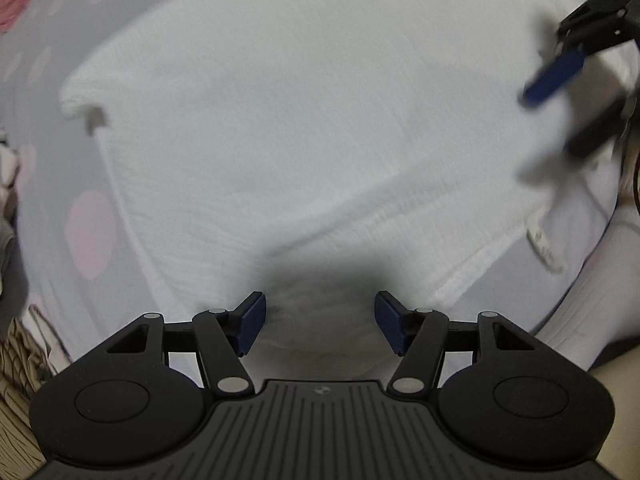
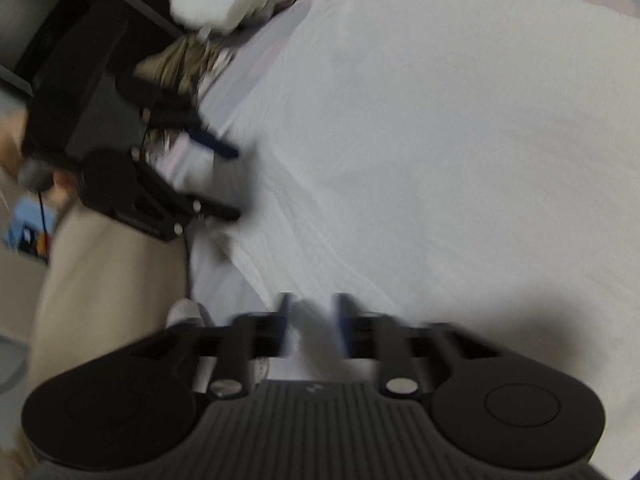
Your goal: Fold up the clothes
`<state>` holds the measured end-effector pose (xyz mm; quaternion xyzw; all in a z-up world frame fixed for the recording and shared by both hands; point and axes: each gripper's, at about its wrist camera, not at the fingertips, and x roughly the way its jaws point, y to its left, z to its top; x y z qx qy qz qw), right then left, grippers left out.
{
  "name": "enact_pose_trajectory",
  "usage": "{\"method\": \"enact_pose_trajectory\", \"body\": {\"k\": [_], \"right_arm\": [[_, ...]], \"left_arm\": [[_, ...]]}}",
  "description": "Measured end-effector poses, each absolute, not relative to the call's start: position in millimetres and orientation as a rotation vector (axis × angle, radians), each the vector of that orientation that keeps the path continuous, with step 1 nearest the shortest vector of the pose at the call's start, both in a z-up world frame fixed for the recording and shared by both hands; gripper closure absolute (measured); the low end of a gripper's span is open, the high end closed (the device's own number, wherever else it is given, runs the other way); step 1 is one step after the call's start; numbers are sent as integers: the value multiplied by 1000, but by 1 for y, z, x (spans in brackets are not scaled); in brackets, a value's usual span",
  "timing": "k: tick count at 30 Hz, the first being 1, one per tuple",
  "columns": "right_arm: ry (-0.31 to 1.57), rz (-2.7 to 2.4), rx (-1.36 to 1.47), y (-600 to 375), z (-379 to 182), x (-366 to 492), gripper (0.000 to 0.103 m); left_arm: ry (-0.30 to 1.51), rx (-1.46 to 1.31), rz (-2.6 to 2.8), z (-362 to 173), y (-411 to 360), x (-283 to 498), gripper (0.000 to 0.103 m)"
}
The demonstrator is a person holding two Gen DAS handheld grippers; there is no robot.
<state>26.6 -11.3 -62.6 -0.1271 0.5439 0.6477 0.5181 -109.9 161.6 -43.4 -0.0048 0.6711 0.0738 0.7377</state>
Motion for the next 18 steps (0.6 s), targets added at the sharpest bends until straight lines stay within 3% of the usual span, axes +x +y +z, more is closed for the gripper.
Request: {"method": "enact_pose_trajectory", "body": {"k": [6, 8, 9, 10, 12, 13, 14, 18], "right_arm": [[1091, 1314, 68, -71, -17, 109, 35], [992, 1240, 60, -66, -15, 119, 41], [941, 1225, 32, -58, -17, 118, 50], [890, 1209, 3, -49, -20, 117, 68], [868, 1209, -56, -24, -32, 114, 92], [877, 1212, -84, -11, -40, 113, 100], [883, 1213, -115, 0, -48, 112, 100], [870, 1184, -218, 33, -74, 106, 103]], "left_arm": [[1085, -260, 297, -16, 216, -107, 44], [982, -300, 350, -18, 217, -84, 45], [941, -306, 377, -20, 212, -66, 46], [917, -298, 393, -23, 203, -32, 49], [915, -297, 401, -36, 195, -10, 57], [924, -303, 401, -43, 189, 0, 65], [932, -304, 402, -50, 184, 9, 71], [933, -212, 418, -81, 173, 14, 71]]}}
